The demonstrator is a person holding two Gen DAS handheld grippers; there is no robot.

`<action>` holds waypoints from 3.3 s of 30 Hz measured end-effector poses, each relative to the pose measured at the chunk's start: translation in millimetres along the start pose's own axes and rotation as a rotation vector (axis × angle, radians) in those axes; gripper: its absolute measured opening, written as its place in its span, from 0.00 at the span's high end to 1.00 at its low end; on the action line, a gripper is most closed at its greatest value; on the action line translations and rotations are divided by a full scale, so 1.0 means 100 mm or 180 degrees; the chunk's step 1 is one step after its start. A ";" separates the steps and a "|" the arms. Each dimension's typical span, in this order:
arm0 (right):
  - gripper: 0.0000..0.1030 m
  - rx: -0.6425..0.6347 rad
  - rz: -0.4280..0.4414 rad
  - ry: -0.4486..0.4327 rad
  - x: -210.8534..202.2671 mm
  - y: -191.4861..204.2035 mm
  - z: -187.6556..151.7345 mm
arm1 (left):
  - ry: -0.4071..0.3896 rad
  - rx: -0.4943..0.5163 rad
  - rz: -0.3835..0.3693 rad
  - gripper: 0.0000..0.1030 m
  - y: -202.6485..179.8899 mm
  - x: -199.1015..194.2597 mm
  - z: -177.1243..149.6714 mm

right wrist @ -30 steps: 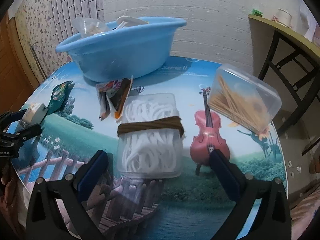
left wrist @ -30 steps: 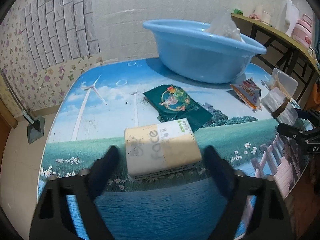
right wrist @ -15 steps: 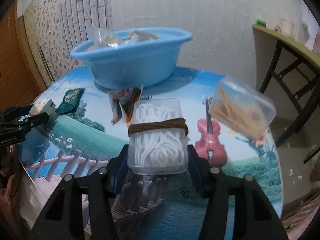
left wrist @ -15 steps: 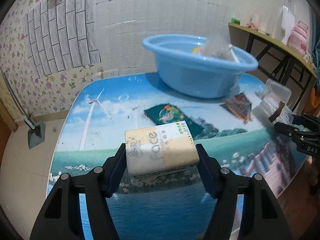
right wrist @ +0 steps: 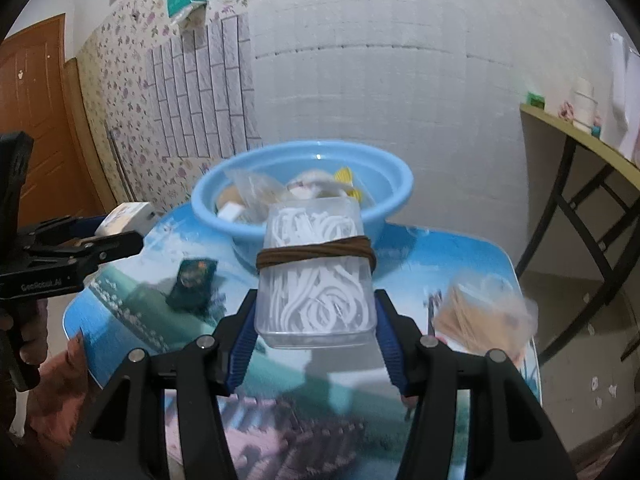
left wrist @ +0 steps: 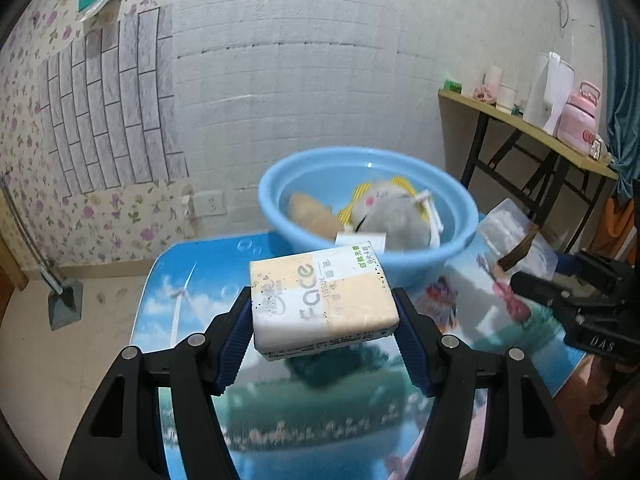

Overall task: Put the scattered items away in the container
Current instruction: 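Carry the tissue pack and white container over the basin and open both tools, then withdraw both tools toward the green packet and the colourful snack bag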

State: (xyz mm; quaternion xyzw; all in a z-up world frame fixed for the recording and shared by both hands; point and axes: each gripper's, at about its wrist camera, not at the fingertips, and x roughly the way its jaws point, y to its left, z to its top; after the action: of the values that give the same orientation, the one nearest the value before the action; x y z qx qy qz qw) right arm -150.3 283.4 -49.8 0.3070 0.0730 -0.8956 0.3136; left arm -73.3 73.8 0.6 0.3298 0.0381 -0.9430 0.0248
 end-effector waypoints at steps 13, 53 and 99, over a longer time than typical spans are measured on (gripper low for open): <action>0.48 0.0024 0.0156 -0.0069 0.29 -0.05 0.39 | 0.0008 0.0151 -0.0116 0.37 -0.19 0.34 0.46; 0.44 0.0089 0.0182 -0.0001 0.71 -0.28 0.72 | 0.0067 0.0297 -0.0124 0.12 -0.18 0.71 0.66; 0.34 0.0401 0.0258 0.0688 0.92 -0.08 -0.11 | 0.1013 -0.0225 0.0077 0.08 0.21 1.11 -0.43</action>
State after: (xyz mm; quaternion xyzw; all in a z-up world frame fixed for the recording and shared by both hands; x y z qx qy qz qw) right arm -206.0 245.8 -113.9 0.4235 0.0375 -0.8467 0.3200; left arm -132.1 54.7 -103.3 0.4744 0.0707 -0.8765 0.0414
